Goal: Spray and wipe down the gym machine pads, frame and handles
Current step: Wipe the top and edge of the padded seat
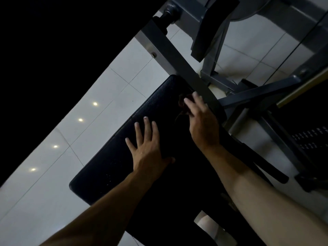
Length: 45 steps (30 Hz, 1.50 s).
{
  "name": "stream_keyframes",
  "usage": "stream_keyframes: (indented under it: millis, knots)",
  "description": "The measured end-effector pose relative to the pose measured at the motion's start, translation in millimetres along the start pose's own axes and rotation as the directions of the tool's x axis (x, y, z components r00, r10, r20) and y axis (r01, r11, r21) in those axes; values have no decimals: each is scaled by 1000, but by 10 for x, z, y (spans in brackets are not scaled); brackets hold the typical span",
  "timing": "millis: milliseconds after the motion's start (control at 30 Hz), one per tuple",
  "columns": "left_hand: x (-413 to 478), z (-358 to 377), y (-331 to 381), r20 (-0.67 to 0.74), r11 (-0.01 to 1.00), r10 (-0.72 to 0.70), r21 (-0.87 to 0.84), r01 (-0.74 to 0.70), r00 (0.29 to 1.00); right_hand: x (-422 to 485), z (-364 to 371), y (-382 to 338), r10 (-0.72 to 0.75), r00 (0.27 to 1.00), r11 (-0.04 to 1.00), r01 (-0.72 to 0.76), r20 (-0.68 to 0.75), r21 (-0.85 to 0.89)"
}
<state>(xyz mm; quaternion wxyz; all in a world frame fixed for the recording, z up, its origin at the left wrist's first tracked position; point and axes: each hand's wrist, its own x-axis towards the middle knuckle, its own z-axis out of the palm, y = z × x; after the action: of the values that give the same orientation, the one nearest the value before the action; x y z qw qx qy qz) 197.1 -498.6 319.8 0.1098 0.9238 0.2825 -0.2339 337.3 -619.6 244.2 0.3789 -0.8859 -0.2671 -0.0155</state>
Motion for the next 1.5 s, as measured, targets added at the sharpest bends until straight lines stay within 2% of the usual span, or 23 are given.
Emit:
stream_keyframes:
  millis: [100, 167, 233, 333, 400, 467, 533, 700, 733, 800, 900, 967, 1167, 1267, 1300, 1367, 1500]
  knots:
    - [18, 48, 62, 47, 998, -32, 55, 29, 998, -177, 146, -134, 69, 995, 998, -68, -68, 8]
    - [30, 31, 70, 56, 997, -41, 64, 37, 998, -502, 170, -207, -7, 1000, 1000, 7, -20, 9]
    - [14, 2, 90, 68, 997, -40, 64, 36, 997, -836, 66, -204, -96, 991, 995, 96, 91, -4]
    - [22, 14, 111, 75, 996, -52, 75, 46, 996, -891, -77, -29, -170, 978, 980, 180, 124, -79]
    - [33, 25, 113, 79, 995, -60, 89, 53, 995, -568, -45, 85, -126, 990, 986, 132, 68, -99]
    - [39, 30, 106, 80, 995, -57, 92, 49, 995, -223, 1, 117, -10, 1000, 999, 11, 8, -50]
    - [37, 28, 118, 75, 995, -52, 94, 45, 996, -130, 67, 19, 43, 999, 999, -43, -3, -27]
    - [11, 9, 124, 59, 996, -50, 74, 46, 997, -1057, -19, -27, -167, 975, 984, 175, 145, -43]
    - [6, 13, 120, 63, 996, -49, 73, 44, 997, -1234, -101, 93, -139, 982, 989, 145, 128, -42]
    - [12, 29, 118, 60, 997, -44, 69, 40, 997, -1442, -295, 306, 50, 995, 999, -49, 81, -7]
    - [26, 48, 150, 50, 998, -47, 46, 45, 998, -1462, -382, 277, 303, 953, 952, -303, 22, 44]
    - [29, 67, 173, 32, 998, -51, 40, 50, 998, -1358, -263, 60, 325, 946, 945, -324, -5, 40]
    - [29, 137, 246, -20, 999, -38, 23, 38, 999, -525, 134, 14, 156, 985, 985, -161, -80, -64]
    - [5, 235, 461, -34, 993, 88, 87, -85, 996, -598, 24, 252, 43, 998, 993, -47, -42, -112]
    - [0, 267, 528, -29, 986, 132, 107, -128, 991, -732, -45, 330, 60, 997, 992, -66, -57, -107]
    - [-3, 314, 645, 10, 973, 180, 146, -180, 984, -1111, -199, 477, 201, 975, 976, -208, -99, -63]
    - [24, 402, 688, 28, 962, 155, 223, -158, 987, -1401, -212, 488, 436, 885, 899, -437, -165, 32]
